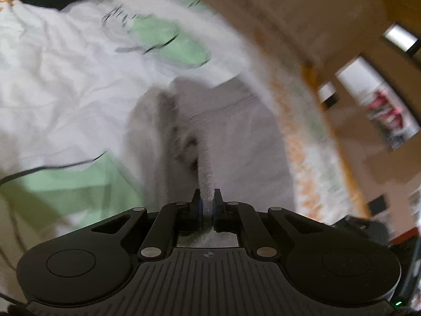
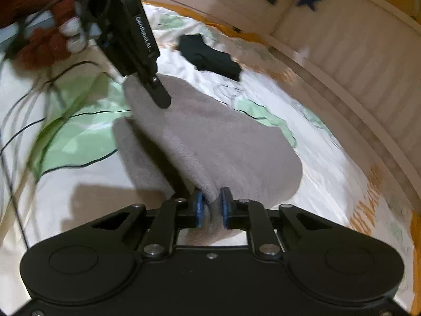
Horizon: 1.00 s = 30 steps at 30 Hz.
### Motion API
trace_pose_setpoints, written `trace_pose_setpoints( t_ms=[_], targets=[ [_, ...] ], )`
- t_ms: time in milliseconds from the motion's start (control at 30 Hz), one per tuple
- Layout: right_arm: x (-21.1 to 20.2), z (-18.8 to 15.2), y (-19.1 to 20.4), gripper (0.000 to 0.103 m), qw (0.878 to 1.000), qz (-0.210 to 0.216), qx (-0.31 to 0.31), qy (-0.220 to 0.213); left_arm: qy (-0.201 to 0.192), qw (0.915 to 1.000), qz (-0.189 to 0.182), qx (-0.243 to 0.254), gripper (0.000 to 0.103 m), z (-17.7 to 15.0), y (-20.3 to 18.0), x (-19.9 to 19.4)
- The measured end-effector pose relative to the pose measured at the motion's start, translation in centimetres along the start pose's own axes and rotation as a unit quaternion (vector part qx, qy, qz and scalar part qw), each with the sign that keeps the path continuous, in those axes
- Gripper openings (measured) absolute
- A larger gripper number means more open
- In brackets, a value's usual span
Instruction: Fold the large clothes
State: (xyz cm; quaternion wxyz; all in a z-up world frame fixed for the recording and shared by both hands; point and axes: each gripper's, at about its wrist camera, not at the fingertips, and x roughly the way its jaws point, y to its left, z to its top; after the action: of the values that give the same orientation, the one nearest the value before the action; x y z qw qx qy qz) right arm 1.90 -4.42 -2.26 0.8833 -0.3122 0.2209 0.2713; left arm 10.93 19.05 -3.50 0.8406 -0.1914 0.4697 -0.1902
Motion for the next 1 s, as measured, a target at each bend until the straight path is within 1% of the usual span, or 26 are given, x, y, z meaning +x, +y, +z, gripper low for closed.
trace_pose_setpoints(
  t_ms=[67,100,167,200,267,300,333,367,400,433,467,533,600,667,700,733,800,833,867,900,933,967,1000],
  targets=[
    [1.0,-0.8,0.8,0.021,0.999,0.031,-0.015,0.025,0.038,0.9979,0.048,0.021,0.009,-0.5,0.2,2.0],
    [1.8,-1.3,1.5,0.022,0.998,0.037,-0.027,0.035,0.05,0.9965,0.056,0.036,0.009,-0.7,0.1,2.8],
    [2.9,-1.8,2.6,0.032,0.998,0.041,-0.041,0.04,0.047,0.9947,0.069,0.06,0.009,-0.7,-0.6,2.8],
    [3.0,-1.7,2.5,0.033,0.998,0.045,-0.03,0.037,0.044,0.9943,0.07,0.066,0.009,-0.6,-1.0,2.5],
    [2.5,-1.2,1.3,0.047,0.998,0.064,0.011,0.028,0.034,0.9948,0.067,0.069,0.009,-0.5,-1.6,1.7],
    [2.1,-1.2,0.5,0.05,0.996,0.074,0.033,0.021,0.025,0.9951,0.065,0.07,0.011,-0.4,-1.8,1.2],
    [1.6,-1.2,-0.2,0.052,0.995,0.084,0.054,0.017,0.014,0.9951,0.063,0.074,0.02,-0.3,-2.2,0.7],
    [1.1,-1.3,-0.9,0.053,0.993,0.088,0.075,0.012,-0.001,0.9949,0.061,0.08,0.026,-0.1,-2.7,0.1],
    [0.7,-1.4,-1.8,0.055,0.991,0.09,0.096,0.005,-0.019,0.9942,0.061,0.086,0.035,0.1,-3.2,-0.3],
    [0.3,-1.4,-2.9,0.06,0.988,0.093,0.123,-0.004,-0.039,0.9928,0.063,0.094,0.043,0.5,-3.8,-0.7],
    [0.0,-1.5,-4.0,0.063,0.984,0.096,0.152,-0.014,-0.057,0.9912,0.066,0.1,0.047,0.9,-4.4,-1.0],
    [-0.3,-1.5,-6.3,0.064,0.973,0.097,0.208,-0.03,-0.09,0.9869,0.07,0.114,0.065,1.6,-5.7,-1.1],
    [0.0,-1.6,-8.5,0.064,0.959,0.089,0.265,-0.041,-0.11,0.984,0.069,0.121,0.071,2.9,-6.7,-0.3],
    [0.7,-1.8,-10.3,0.064,0.948,0.075,0.305,-0.051,-0.12,0.9833,0.056,0.125,0.072,3.9,-7.2,1.1],
    [1.0,-1.7,-10.9,0.064,0.945,0.068,0.314,-0.053,-0.123,0.9828,0.051,0.128,0.072,4.2,-7.3,2.1],
    [1.5,-1.7,-11.5,0.064,0.943,0.059,0.323,-0.054,-0.123,0.9824,0.053,0.13,0.072,4.4,-7.2,3.0],
    [2.6,-1.7,-12.4,0.064,0.937,0.048,0.343,-0.05,-0.109,0.9832,0.077,0.125,0.072,4.6,-6.4,5.3],
    [3.1,-1.7,-12.8,0.064,0.933,0.043,0.354,-0.047,-0.093,0.9838,0.095,0.12,0.072,4.5,-5.8,6.3],
    [3.6,-1.6,-13.3,0.064,0.929,0.038,0.366,-0.044,-0.067,0.9837,0.122,0.114,0.073,4.4,-4.9,7.5],
    [4.0,-1.6,-13.7,0.064,0.926,0.032,0.374,-0.042,-0.048,0.9843,0.135,0.103,0.075,4.2,-3.8,8.5],
    [4.4,-1.4,-14.1,0.064,0.924,0.025,0.38,-0.04,-0.041,0.9893,0.117,0.077,0.077,3.8,-2.4,8.8],
    [4.9,-1.2,-14.6,0.064,0.922,0.015,0.386,-0.037,-0.036,0.9948,0.093,0.023,0.078,3.7,-1.0,8.9],
    [5.2,-1.0,-14.8,0.064,0.919,0.008,0.391,-0.036,-0.032,0.9966,0.075,-0.011,0.078,3.7,-0.1,8.6]
  ],
)
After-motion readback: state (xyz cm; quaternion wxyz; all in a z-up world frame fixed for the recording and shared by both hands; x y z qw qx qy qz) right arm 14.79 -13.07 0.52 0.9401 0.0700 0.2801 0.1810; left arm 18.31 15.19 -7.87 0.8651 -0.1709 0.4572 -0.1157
